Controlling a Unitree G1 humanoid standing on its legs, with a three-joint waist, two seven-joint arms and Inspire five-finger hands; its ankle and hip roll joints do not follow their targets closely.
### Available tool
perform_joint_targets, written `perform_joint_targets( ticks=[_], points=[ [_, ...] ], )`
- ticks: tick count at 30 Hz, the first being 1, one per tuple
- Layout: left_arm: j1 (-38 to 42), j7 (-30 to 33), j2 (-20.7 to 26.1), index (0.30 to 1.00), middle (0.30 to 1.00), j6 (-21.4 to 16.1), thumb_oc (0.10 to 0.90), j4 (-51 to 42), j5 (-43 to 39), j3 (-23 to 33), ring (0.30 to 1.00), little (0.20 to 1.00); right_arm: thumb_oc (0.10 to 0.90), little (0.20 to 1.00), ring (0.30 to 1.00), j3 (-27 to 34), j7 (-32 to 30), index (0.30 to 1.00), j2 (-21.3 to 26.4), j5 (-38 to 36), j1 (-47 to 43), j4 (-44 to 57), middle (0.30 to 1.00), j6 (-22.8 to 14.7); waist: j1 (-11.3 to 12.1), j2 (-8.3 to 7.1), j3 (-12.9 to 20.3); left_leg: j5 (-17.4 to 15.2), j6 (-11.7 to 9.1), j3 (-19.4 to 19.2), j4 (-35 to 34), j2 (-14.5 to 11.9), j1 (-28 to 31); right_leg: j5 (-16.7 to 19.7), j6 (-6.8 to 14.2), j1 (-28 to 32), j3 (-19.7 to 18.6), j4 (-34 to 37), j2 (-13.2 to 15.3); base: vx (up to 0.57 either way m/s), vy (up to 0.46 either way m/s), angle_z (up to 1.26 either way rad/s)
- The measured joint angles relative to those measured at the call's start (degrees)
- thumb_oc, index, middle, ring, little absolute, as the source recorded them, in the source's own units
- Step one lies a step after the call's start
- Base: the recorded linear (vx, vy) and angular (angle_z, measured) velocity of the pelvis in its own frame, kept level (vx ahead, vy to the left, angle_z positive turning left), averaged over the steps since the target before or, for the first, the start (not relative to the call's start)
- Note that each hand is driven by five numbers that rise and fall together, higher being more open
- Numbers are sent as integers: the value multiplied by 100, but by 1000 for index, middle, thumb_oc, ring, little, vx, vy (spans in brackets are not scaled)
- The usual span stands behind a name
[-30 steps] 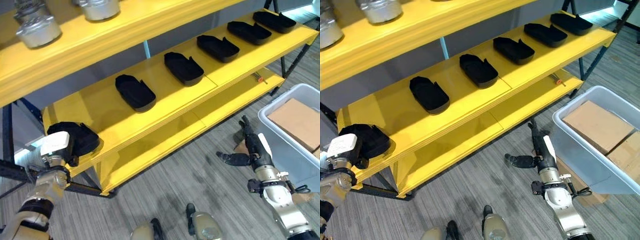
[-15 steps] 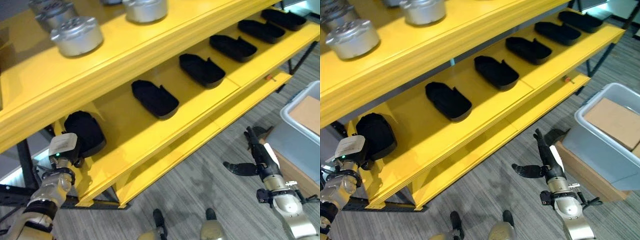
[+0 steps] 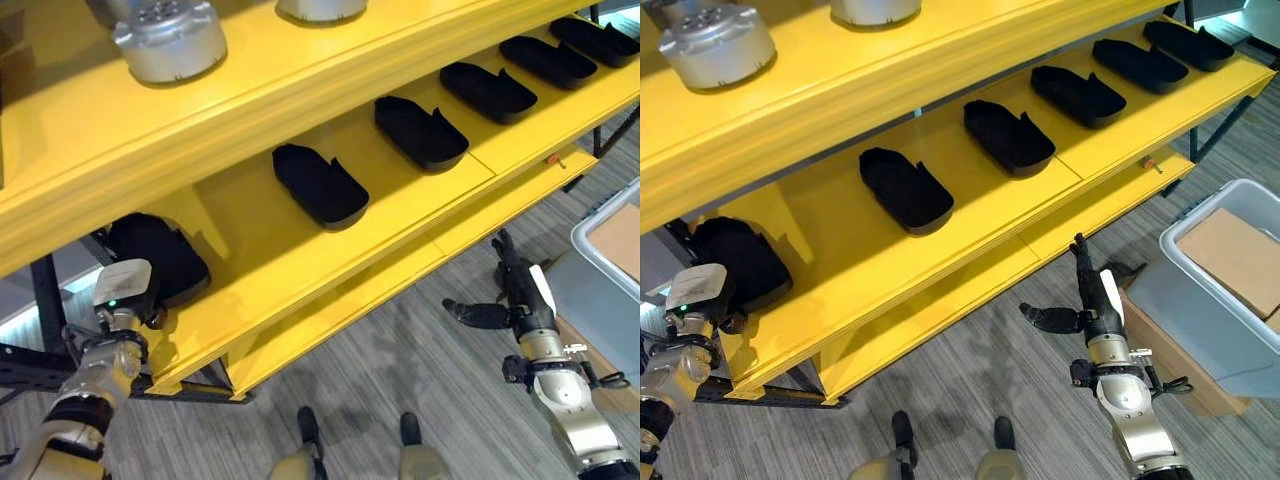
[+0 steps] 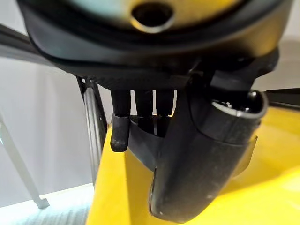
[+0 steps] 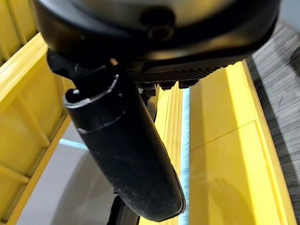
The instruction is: Move parts from the plastic box to the shelf.
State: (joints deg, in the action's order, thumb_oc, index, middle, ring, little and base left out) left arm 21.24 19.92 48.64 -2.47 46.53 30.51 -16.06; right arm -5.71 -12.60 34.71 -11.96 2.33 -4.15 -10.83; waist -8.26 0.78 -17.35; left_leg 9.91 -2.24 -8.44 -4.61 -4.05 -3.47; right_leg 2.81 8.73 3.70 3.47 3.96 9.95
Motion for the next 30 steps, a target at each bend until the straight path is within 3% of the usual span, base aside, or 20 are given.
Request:
perform_joint_targets(
  ticks=[4, 12, 30],
  points=[
    [63, 96, -6, 300, 300, 0, 400, 2, -107, -17, 300, 300, 900, 1000, 1000, -218, -48, 1000, -23, 1, -20, 0, 1000, 6, 11, -116, -1, 4, -5, 0, 0, -5, -40, 55, -1, 9, 4, 96, -3, -18, -43, 0],
    [232, 213, -81, 300, 300, 7, 400, 9, -72, -471, 300, 300, 900, 1000, 1000, -266, -180, 1000, -29, 1, -60, -1, 1000, 5, 9, -146, -6, 1, -9, 0, -2, -17, -9, 57, -1, 45, 2, 98, -16, -1, -4, 0],
    [-31, 333, -318, 300, 300, 127, 400, -280, 189, -486, 300, 300, 900, 1000, 1000, -273, -190, 1000, -295, 7, -25, -3, 1000, 6, -53, -263, 70, -25, -24, -50, -24, -66, 160, 69, -11, 183, -56, 98, -34, 19, -10, -1]
  ],
)
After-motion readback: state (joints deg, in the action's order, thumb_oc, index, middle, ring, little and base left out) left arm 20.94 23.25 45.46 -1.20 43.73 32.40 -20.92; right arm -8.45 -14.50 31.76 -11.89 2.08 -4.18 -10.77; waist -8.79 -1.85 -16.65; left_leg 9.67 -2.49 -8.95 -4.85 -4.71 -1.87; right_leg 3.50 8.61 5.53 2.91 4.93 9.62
